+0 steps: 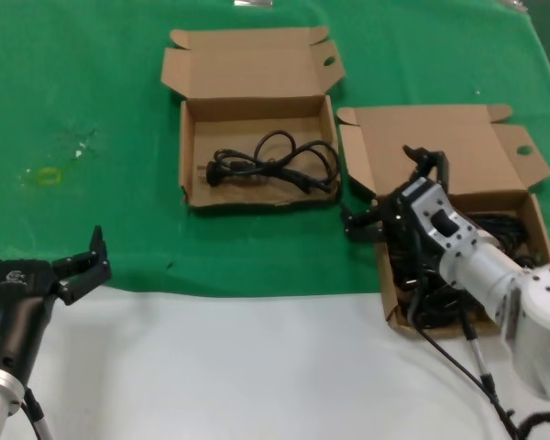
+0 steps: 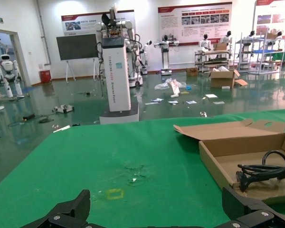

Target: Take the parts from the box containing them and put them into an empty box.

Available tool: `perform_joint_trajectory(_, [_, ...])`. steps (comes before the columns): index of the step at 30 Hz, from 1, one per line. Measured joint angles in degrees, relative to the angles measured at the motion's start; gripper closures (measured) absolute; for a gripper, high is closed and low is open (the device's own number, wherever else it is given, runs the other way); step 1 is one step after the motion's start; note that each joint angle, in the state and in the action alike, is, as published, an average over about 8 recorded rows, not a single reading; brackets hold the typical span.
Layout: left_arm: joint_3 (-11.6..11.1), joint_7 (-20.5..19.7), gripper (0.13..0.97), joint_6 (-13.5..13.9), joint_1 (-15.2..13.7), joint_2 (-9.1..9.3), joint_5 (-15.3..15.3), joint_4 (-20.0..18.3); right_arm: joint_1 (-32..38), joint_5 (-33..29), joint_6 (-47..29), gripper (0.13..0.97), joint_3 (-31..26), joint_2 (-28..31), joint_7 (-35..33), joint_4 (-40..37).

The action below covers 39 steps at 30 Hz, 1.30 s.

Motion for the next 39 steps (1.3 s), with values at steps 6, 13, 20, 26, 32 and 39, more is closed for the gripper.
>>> perform_joint_trajectory(6, [0.00,0.00,0.134,0.00,0.00,0.00,0.00,0.00,-6.12,1.08,3.35,0.129,1.33,1.24,4.93,7.28])
perform_joint_trajectory(13, [0.00,0.00,0.132,0.00,0.00,0.00,-0.01,0.00,-13.28,2.34,7.25,0.129,2.87,2.69,10.67,15.75])
perform_joint_trajectory(20, [0.00,0.00,0.132,0.00,0.00,0.00,-0.01,0.00,-20.48,3.61,11.17,0.129,4.42,4.15,16.43,24.26])
perform_joint_trajectory(26, [0.00,0.00,0.132,0.00,0.00,0.00,-0.01,0.00,-26.42,4.64,14.39,0.129,5.70,5.35,21.17,31.25])
perform_joint_trajectory(32, [0.00,0.00,0.132,0.00,0.00,0.00,-0.01,0.00,-29.02,5.11,15.83,0.129,6.27,5.88,23.30,34.38])
perform_joint_trajectory(39, [0.00,0.00,0.132,0.00,0.00,0.00,-0.01,0.00,-29.17,5.14,15.91,0.129,6.30,5.91,23.41,34.56])
